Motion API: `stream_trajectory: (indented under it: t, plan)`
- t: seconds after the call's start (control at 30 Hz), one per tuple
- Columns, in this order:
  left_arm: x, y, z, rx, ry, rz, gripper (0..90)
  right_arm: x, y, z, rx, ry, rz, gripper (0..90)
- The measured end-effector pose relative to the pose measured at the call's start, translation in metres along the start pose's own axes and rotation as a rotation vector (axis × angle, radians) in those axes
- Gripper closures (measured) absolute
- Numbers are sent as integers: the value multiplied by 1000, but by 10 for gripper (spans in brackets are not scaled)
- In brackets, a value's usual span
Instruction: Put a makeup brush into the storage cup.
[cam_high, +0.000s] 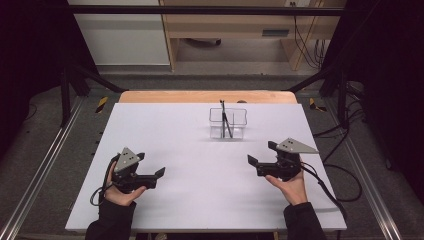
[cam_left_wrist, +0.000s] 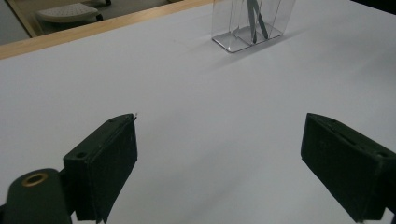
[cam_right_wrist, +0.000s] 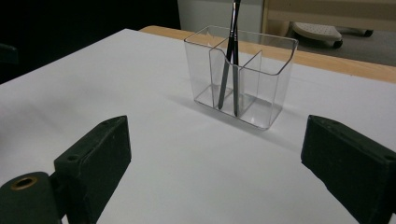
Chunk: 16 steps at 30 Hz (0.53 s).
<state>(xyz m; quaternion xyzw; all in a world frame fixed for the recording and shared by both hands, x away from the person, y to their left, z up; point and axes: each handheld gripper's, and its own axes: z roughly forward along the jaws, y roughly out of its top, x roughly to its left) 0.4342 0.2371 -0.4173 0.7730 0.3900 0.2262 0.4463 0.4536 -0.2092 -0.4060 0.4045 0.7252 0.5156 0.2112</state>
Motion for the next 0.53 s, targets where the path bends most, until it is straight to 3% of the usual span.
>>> stream_trajectory:
  t: [0.3,0.53]
  plan:
    - [0,-2,0,3,-4,6,85,-9,-24,-13,10,-17,25,75]
    - [1,-4,0,11,-1,8,77,-14,-27,-22,-8,-31,37,74]
